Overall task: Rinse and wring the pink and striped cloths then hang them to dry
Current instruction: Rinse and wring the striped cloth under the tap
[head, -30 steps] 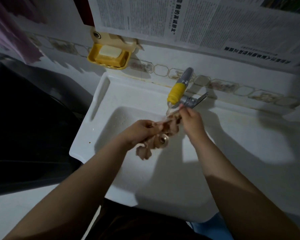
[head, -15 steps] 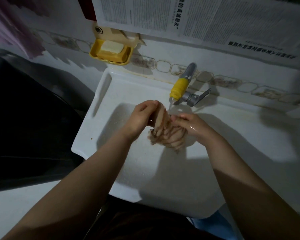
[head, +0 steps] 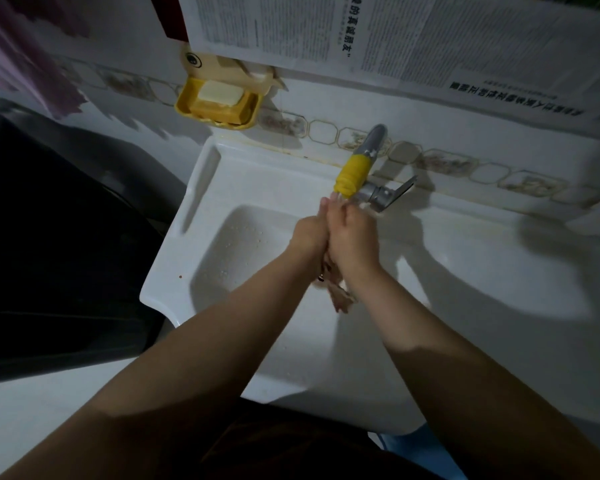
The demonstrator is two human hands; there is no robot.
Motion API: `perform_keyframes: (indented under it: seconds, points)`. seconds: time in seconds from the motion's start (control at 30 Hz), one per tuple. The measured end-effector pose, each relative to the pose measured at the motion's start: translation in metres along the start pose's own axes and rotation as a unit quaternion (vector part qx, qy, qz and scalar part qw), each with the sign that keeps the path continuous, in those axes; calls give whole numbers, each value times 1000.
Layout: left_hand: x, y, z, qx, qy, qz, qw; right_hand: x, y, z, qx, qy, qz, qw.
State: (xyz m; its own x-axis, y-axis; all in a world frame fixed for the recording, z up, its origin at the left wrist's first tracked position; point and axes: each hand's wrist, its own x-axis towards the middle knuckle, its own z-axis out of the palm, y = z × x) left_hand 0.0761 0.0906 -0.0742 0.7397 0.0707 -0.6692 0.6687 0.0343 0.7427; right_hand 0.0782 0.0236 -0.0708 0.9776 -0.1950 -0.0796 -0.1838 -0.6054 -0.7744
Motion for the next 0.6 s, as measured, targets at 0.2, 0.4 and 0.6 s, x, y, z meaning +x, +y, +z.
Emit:
perform_keyframes:
  seconds: [0.2, 0.4, 0.6]
  points:
    - [-10, -1, 3, -8, -22, -18, 1000, 21, 7, -11, -49, -17, 46, 998]
    - [-15, 9, -10, 58, -43, 3, 997, -6, 2, -2, -101, 23, -115, 988]
    - [-6, 7, -33, 62, -115, 52, 990, 12, 18, -20, -25, -71, -19, 997]
